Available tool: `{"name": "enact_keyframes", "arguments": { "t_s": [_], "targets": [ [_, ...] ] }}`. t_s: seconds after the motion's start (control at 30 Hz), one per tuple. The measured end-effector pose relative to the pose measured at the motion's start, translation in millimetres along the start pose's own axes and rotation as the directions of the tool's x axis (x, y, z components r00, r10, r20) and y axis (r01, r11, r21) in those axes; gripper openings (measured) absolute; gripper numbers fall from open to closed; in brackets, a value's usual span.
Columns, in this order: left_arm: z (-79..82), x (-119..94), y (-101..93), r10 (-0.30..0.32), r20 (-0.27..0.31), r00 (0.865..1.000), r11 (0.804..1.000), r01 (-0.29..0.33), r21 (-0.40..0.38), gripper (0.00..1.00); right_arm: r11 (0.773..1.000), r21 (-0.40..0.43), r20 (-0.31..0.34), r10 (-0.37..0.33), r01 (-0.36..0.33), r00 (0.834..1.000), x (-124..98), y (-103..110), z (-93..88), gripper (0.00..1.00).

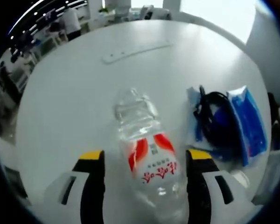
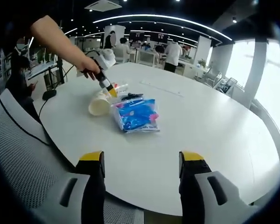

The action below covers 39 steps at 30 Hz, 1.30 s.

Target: Arrange the tabletop items into an orderly group along one side of the table until the central work area is clear of visible clutter.

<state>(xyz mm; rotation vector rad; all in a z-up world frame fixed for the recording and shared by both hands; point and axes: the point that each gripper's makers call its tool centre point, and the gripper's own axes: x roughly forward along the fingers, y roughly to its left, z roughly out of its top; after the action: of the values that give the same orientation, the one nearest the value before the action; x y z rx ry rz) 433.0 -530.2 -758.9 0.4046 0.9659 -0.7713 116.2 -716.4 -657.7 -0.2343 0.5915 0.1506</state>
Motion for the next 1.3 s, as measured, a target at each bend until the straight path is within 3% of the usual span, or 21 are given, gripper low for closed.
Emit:
{"name": "enact_keyframes", "arguments": {
  "t_s": [0.3, 0.43, 0.77, 0.83, 0.9, 1.3],
  "targets": [
    [-0.4, 5, 1.0, 0.002, -0.016, 1.000, 1.000, -0.002, -0.019, 0.65, 1.000, 0.000, 0.000, -0.007, 0.007, 1.000, 0, -1, -0.1, 0.63],
    [-1.8, 5, 9.2, 0.032, -0.024, 0.999, 0.999, -0.032, 0.017, 0.58, 1.000, -0.001, -0.002, -0.006, 0.006, 1.000, 0, -1, -0.4, 0.62],
    [0.0, 6, 11.6, 0.028, 0.013, 1.000, 1.000, -0.028, 0.011, 0.51, 1.000, -0.008, -0.009, -0.007, 0.007, 1.000, 0, -1, -1.6, 0.60],
    [4.7, 6, 6.7, 0.001, 0.039, 0.999, 0.998, -0.004, 0.065, 0.45, 1.000, -0.008, -0.010, -0.007, 0.007, 1.000, 0, -1, -1.8, 0.59],
    [2.4, 5, 9.4, 0.018, 0.027, 0.999, 1.000, -0.018, 0.021, 0.45, 1.000, -0.009, -0.009, -0.006, 0.006, 1.000, 0, -1, -1.5, 0.59],
    [3.3, 5, 9.0, 0.013, 0.040, 0.999, 0.999, -0.014, 0.035, 0.42, 1.000, -0.015, -0.017, -0.002, 0.002, 1.000, 0, -1, -2.5, 0.58]
  ]
}}
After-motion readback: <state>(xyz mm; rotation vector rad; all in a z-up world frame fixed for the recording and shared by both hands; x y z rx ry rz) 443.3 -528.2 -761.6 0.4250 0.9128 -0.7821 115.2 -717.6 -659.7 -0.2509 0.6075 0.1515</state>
